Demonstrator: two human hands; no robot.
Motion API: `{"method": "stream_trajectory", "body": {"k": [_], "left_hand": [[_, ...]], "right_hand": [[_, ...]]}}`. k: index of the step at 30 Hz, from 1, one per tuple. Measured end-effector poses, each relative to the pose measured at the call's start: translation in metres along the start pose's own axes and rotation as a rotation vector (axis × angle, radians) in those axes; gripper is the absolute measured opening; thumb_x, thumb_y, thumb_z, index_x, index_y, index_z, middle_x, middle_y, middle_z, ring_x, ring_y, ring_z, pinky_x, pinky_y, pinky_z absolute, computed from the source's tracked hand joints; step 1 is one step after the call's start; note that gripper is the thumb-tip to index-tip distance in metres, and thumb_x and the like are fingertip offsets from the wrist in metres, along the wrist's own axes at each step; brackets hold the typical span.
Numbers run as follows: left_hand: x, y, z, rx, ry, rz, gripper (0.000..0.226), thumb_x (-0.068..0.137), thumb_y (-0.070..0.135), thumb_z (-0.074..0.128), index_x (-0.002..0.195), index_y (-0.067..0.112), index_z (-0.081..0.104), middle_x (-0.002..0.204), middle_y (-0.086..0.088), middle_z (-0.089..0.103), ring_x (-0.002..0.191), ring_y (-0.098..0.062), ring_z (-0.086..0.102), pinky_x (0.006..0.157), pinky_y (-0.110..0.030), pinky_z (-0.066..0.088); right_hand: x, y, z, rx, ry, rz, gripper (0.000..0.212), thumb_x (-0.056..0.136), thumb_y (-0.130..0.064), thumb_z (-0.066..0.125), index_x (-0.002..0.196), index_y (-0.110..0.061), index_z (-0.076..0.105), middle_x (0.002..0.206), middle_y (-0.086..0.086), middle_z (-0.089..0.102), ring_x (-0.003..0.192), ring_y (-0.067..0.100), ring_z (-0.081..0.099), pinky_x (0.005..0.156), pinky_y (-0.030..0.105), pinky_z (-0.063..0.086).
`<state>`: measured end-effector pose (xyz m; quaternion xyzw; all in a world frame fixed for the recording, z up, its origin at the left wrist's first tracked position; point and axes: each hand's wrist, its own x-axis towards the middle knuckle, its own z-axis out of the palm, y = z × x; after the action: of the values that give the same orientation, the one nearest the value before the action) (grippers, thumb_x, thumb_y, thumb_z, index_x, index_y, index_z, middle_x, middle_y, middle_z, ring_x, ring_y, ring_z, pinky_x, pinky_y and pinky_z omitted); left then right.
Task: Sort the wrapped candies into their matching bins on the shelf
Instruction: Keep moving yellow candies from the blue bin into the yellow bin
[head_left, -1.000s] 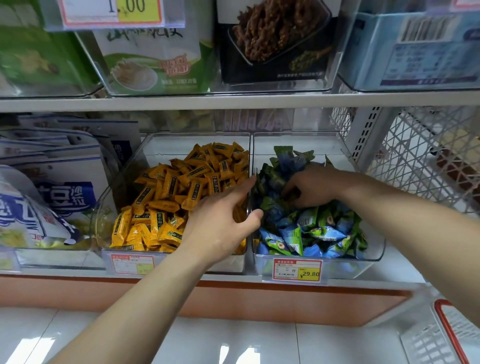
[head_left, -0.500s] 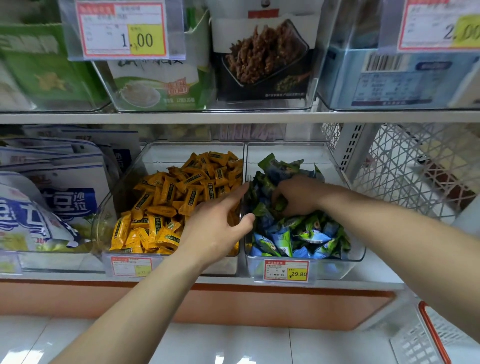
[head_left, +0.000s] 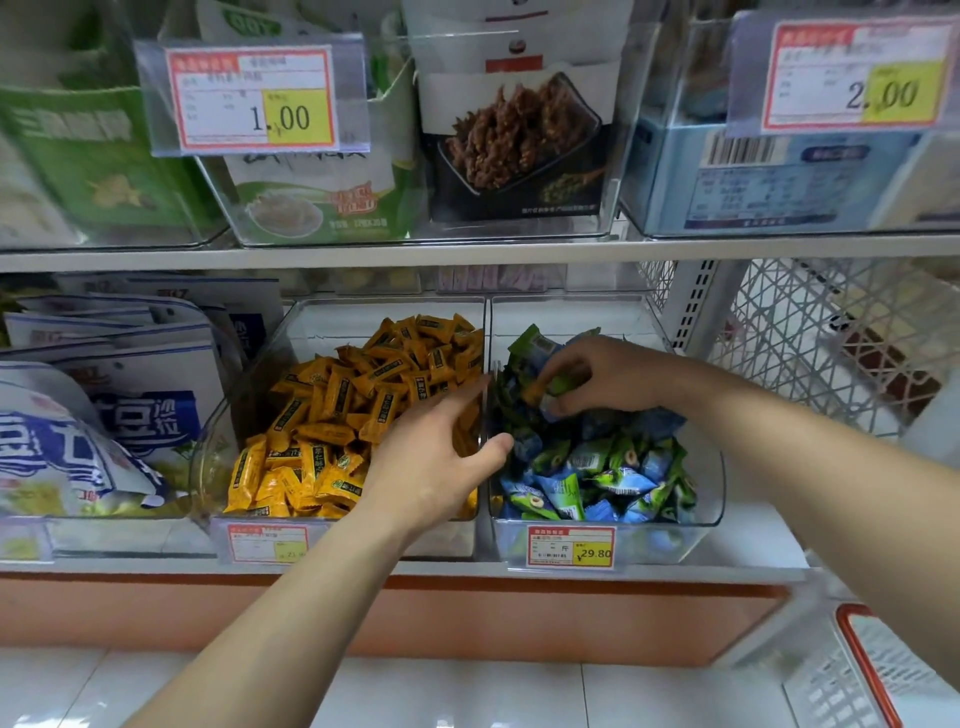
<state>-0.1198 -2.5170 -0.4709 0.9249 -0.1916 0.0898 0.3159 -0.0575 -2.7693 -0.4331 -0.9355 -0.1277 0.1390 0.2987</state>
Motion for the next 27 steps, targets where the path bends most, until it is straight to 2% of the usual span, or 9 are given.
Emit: {"method": "stream_trajectory", "body": {"k": [4,8,11,13,15,18,21,24,27], "left_hand": [[0.009,0.016,0.003,0.052,0.232,0.094,0.056,0.087,0.044,0.063,0.14,0.038,0.047,0.139,0.011,0.053,0.129,-0.015,0.042,0.102,-0.033,0.041],[0.024,0.033,0.016,-0.101,0.107,0.149,0.059,0.091,0.038,0.065,0.146,0.042,0.041,0.136,0.008,0.06,0.128,-0.014,0.05,0.106,-0.034,0.042],[0.031,0.039,0.021,-0.285,0.121,0.108,0.045,0.087,0.033,0.072,0.127,0.045,0.055,0.106,0.023,0.069,0.101,0.003,0.064,0.085,-0.021,0.052],[0.034,0.038,0.016,-0.345,0.169,0.064,0.036,0.086,0.027,0.074,0.111,0.046,0.058,0.091,0.03,0.068,0.086,0.009,0.064,0.071,-0.01,0.049],[0.036,0.031,0.003,-0.356,0.241,-0.001,0.028,0.088,0.028,0.072,0.106,0.044,0.06,0.09,0.026,0.068,0.083,0.006,0.065,0.071,-0.018,0.053],[0.037,0.008,-0.027,-0.185,0.367,-0.114,0.027,0.092,0.04,0.06,0.119,0.044,0.059,0.093,0.013,0.071,0.085,-0.009,0.067,0.073,-0.037,0.057],[0.027,-0.012,-0.041,0.169,0.252,-0.188,0.048,0.095,0.044,0.056,0.142,0.039,0.049,0.134,-0.005,0.06,0.121,-0.031,0.055,0.093,-0.045,0.052],[0.014,-0.005,-0.036,0.249,0.271,-0.061,0.05,0.093,0.048,0.056,0.14,0.03,0.054,0.143,-0.004,0.052,0.131,-0.032,0.044,0.101,-0.044,0.043],[0.006,0.007,-0.025,0.217,0.176,0.02,0.057,0.087,0.059,0.052,0.137,0.031,0.054,0.14,0.004,0.054,0.128,-0.021,0.048,0.099,-0.037,0.045]], "right_hand": [[-0.02,-0.004,0.003,0.344,0.151,-0.091,0.043,0.08,-0.012,0.081,0.12,-0.019,0.065,0.11,-0.003,0.069,0.101,0.011,0.066,0.088,0.025,0.05],[-0.038,-0.008,0.014,0.583,0.166,-0.22,0.042,0.077,0.008,0.076,0.11,-0.016,0.067,0.105,0.006,0.073,0.102,0.018,0.069,0.086,0.025,0.053],[-0.044,-0.007,0.026,0.663,0.216,-0.235,0.046,0.076,0.009,0.076,0.115,-0.012,0.063,0.108,0.008,0.072,0.105,0.02,0.068,0.086,0.031,0.053],[-0.047,-0.004,0.027,0.683,0.257,-0.235,0.043,0.077,0.005,0.077,0.115,-0.01,0.062,0.109,0.007,0.072,0.107,0.02,0.067,0.089,0.034,0.053],[-0.047,-0.001,0.021,0.531,0.362,-0.233,0.034,0.081,-0.005,0.078,0.11,-0.015,0.064,0.109,0.001,0.071,0.107,0.017,0.066,0.094,0.034,0.051],[-0.047,0.002,0.011,0.003,0.444,-0.11,0.025,0.091,-0.028,0.068,0.115,-0.033,0.063,0.123,-0.008,0.062,0.118,0.015,0.055,0.099,0.029,0.044],[-0.043,-0.005,0.014,-0.361,0.491,-0.057,0.035,0.091,-0.046,0.06,0.124,-0.036,0.059,0.134,-0.009,0.051,0.126,0.021,0.04,0.1,0.037,0.039],[-0.037,-0.027,0.028,-0.108,0.267,-0.199,0.023,0.089,-0.045,0.065,0.109,-0.036,0.063,0.105,-0.017,0.063,0.101,0.01,0.06,0.082,0.028,0.048],[-0.023,-0.041,0.053,-0.159,-0.141,-0.223,0.025,0.088,-0.045,0.066,0.108,-0.031,0.067,0.108,-0.011,0.065,0.099,0.009,0.06,0.088,0.035,0.052]]}}
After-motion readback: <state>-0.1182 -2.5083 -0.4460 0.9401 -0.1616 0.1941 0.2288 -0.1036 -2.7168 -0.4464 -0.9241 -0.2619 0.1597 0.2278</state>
